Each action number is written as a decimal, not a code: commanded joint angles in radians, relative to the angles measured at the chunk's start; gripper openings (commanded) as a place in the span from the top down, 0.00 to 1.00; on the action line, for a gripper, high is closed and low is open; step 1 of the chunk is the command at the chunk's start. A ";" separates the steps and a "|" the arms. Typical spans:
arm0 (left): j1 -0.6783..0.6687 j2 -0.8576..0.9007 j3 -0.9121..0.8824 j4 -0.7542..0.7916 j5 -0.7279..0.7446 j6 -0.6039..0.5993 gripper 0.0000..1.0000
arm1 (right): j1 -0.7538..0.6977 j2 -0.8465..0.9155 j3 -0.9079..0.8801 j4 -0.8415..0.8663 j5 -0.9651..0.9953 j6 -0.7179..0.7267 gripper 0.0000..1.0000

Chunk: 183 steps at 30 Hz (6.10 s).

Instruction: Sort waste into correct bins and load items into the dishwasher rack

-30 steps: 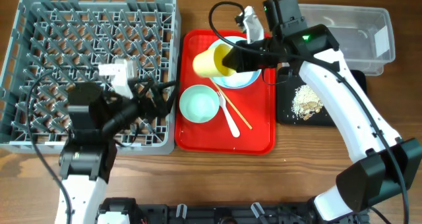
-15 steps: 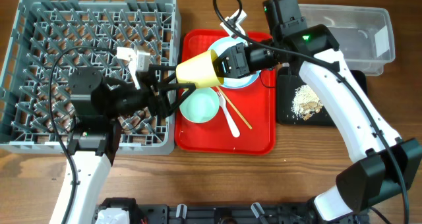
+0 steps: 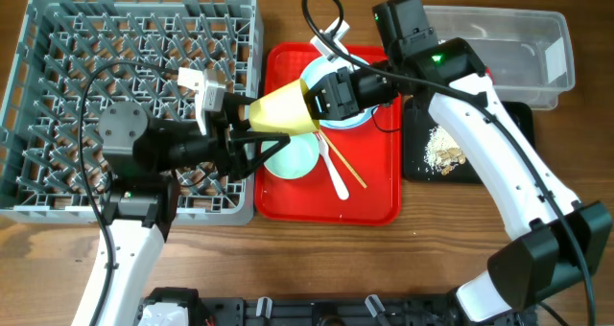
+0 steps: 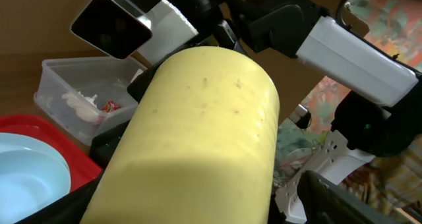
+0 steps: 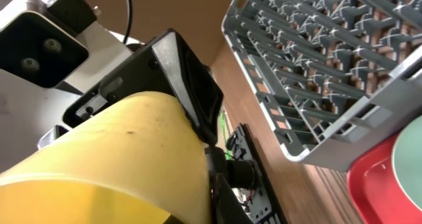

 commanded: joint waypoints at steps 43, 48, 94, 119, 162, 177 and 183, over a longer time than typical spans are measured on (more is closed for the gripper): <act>-0.034 -0.002 0.014 0.140 0.046 -0.006 0.29 | 0.002 0.010 -0.003 -0.060 -0.018 0.008 0.94; -0.034 -0.002 0.014 0.140 0.046 -0.006 0.34 | 0.002 0.010 -0.003 -0.074 -0.018 0.006 0.94; 0.311 -0.011 0.257 -1.121 -1.033 0.273 0.85 | -0.247 -0.206 -0.001 -0.345 0.823 -0.073 0.44; 0.325 0.306 0.261 -1.185 -1.178 0.272 0.56 | -0.274 -0.211 -0.002 -0.380 0.848 -0.073 0.37; -0.553 0.549 0.429 -0.991 -1.205 0.249 0.09 | -0.499 -0.254 0.005 -0.448 0.990 0.086 0.00; -0.592 0.772 0.429 -0.991 -1.245 0.249 0.49 | -0.499 -0.254 0.004 -0.456 0.990 0.084 0.00; -0.615 0.787 0.426 -0.990 -1.246 0.249 0.70 | -0.499 -0.254 0.004 -0.461 0.990 0.084 0.00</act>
